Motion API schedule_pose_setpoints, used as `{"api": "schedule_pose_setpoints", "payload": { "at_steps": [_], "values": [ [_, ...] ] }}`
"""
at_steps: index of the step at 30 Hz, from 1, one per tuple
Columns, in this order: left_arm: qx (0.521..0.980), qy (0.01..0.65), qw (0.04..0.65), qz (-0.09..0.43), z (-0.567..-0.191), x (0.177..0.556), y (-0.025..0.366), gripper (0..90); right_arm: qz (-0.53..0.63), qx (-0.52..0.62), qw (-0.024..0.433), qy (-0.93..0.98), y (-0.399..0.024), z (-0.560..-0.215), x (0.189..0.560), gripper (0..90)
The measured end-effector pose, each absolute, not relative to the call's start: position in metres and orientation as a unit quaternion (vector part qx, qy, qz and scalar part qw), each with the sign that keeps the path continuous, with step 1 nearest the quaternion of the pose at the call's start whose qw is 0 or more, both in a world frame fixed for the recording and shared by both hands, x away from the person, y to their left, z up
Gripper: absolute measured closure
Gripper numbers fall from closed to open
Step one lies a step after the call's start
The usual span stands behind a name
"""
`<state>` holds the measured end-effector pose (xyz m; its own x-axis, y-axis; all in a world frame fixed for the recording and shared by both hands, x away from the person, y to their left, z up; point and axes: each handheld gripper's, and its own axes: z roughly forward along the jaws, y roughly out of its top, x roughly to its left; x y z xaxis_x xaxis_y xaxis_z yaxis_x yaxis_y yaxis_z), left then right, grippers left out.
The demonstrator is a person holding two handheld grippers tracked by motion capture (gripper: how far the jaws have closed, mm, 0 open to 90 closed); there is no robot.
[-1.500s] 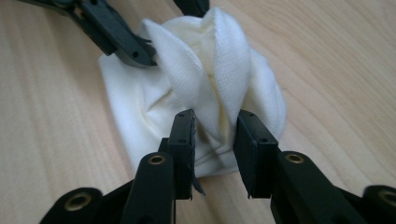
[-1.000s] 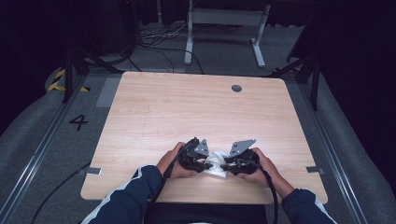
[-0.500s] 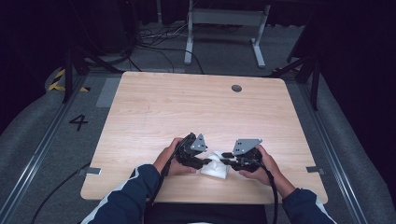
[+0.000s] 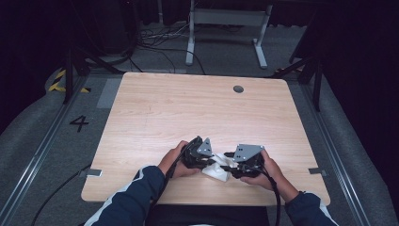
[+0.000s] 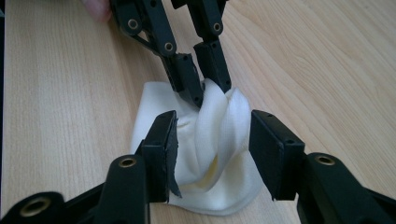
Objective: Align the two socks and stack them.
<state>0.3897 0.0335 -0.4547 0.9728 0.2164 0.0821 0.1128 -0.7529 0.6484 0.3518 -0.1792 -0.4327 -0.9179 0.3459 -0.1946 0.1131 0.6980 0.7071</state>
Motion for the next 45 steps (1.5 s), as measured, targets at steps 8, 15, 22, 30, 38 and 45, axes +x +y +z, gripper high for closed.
{"api": "schedule_pose_setpoints", "payload": {
  "at_steps": [8,15,22,30,38,45],
  "values": [
    [0.936,0.093,0.329,0.082,-0.456,0.392,0.031,66.0,0.344,0.144,0.168,0.913,-0.176,-0.447,0.365,83.4],
    [0.94,0.097,0.314,0.09,-0.455,0.385,0.028,42.5,0.359,0.2,0.147,0.9,-0.186,-0.448,0.374,85.4],
    [0.946,0.069,0.305,0.088,-0.46,0.377,0.02,61.7,0.374,0.245,0.128,0.885,-0.195,-0.45,0.384,85.1],
    [0.947,0.071,0.301,0.084,-0.464,0.378,0.017,70.2,0.352,0.299,0.155,0.874,-0.201,-0.452,0.391,79.6],
    [0.947,0.065,0.305,0.074,-0.465,0.378,0.015,70.1,0.309,0.313,0.189,0.878,-0.205,-0.458,0.403,72.7],
    [0.939,0.088,0.32,0.089,-0.462,0.382,0.017,46.3,0.322,0.311,0.155,0.881,-0.208,-0.462,0.405,72.9]
  ]
}}
